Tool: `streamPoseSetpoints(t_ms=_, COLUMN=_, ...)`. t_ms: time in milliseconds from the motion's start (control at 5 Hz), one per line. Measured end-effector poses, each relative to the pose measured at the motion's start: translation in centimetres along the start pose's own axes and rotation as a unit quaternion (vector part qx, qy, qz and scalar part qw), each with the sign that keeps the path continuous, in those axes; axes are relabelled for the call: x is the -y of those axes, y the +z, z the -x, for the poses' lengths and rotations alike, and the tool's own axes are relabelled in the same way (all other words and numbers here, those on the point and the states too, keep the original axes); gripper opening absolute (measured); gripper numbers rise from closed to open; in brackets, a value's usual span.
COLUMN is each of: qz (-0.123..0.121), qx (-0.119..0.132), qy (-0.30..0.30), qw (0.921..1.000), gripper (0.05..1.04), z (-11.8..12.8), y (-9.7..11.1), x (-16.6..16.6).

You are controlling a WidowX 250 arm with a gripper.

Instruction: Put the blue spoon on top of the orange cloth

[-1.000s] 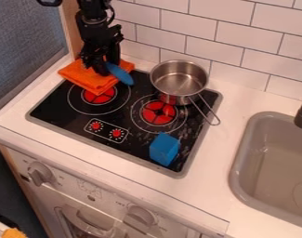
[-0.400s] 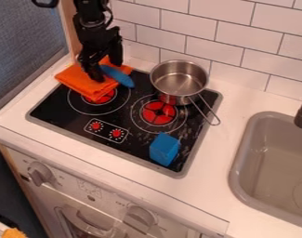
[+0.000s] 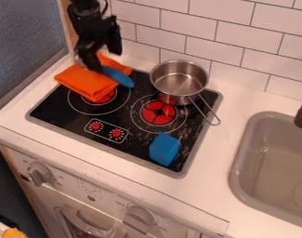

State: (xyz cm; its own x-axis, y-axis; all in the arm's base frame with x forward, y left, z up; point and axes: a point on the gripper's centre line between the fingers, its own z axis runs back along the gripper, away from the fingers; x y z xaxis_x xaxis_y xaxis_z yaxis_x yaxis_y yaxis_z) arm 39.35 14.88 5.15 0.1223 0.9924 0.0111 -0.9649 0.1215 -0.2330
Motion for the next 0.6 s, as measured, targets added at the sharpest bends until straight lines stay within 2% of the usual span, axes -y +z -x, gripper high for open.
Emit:
streamPoseSetpoints(t_ms=200, qz=0.019, qx=0.012, qy=-0.002, qw=0.9997, gripper=1.001, z=-0.7, y=2.2, x=0.3)
streamPoseSetpoints(t_ms=400, qz=0.034, qx=0.010, qy=-0.002, qw=0.9994, gripper=1.001, z=-0.2, y=4.0, x=0.1)
streamPoseSetpoints(t_ms=600, qz=0.018, qx=0.016, qy=-0.012, qw=0.9996, gripper=1.001, z=0.5, y=5.5, x=-1.2)
